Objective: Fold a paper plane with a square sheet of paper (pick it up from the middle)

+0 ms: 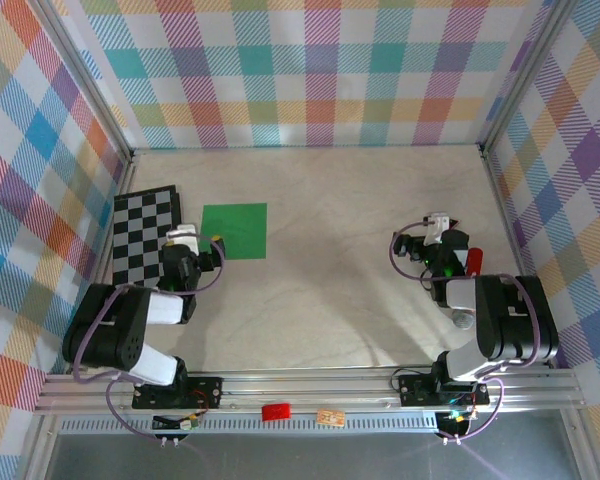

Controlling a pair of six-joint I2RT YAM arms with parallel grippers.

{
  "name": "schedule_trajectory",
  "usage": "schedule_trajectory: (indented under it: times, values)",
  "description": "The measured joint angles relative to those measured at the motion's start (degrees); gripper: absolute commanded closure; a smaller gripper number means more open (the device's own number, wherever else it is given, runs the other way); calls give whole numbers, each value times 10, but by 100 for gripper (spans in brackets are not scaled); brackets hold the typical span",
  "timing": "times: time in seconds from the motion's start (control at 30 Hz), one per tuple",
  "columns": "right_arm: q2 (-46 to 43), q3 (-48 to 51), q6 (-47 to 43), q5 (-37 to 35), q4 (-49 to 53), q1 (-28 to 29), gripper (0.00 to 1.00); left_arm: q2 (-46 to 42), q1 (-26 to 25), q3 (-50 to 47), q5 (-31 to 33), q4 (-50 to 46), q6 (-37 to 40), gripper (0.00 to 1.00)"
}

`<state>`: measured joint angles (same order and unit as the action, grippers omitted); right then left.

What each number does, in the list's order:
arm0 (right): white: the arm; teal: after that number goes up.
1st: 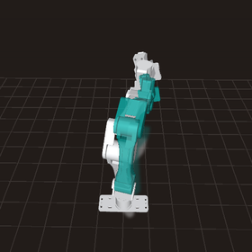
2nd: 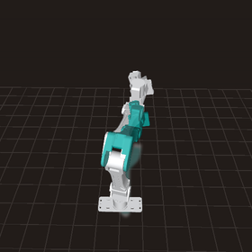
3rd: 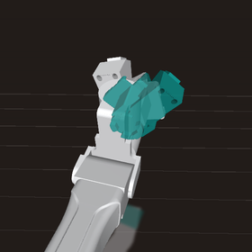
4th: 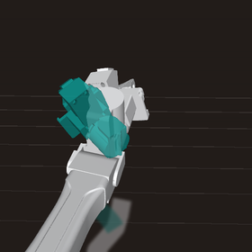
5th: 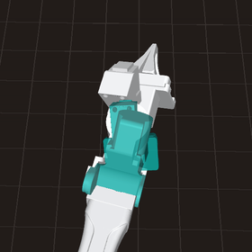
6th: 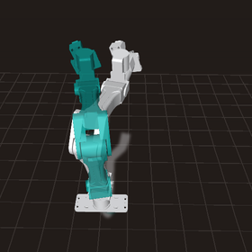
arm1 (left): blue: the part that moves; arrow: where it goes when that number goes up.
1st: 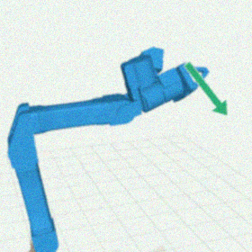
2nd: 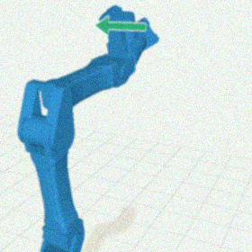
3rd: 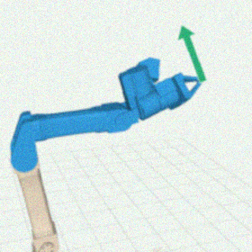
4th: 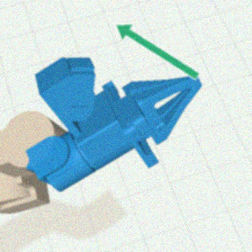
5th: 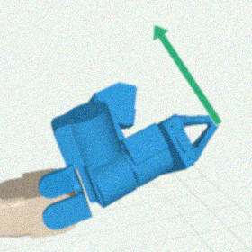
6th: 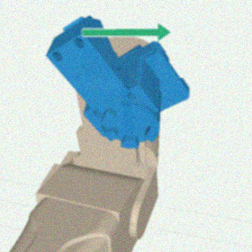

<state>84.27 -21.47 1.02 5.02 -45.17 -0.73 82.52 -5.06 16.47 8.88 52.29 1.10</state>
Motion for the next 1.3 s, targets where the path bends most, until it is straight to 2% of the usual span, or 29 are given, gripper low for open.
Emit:
schedule_trajectory:
  times: [0.1,0.27,0.4,0.5,0.6,0.7,0.87,1.07,1.3]
  values:
    - [-72,-6,9,-4,67,0,1,-73,0,8,9,-42,-5,0]
    - [-191,-73,78,3,248,0,1,-173,0,63,32,-172,-60,0]
    - [-261,-114,143,65,361,0,1,-201,1,132,19,-286,-118,0]
    - [-287,-115,183,133,414,0,2,-195,1,178,-39,-346,-148,0]
    - [-289,-115,218,187,466,0,1,-152,1,225,-108,-395,-171,0]
    - [-292,-115,243,223,503,0,1,-72,1,284,-183,-437,-188,1]
    - [-310,-115,261,227,556,0,1,47,1,356,-267,-491,-202,2]
    - [-339,-115,278,236,564,0,1,144,1,422,-308,-543,-213,1]
    - [-310,-114,299,260,533,0,1,249,-1,500,-315,-588,-212,0]
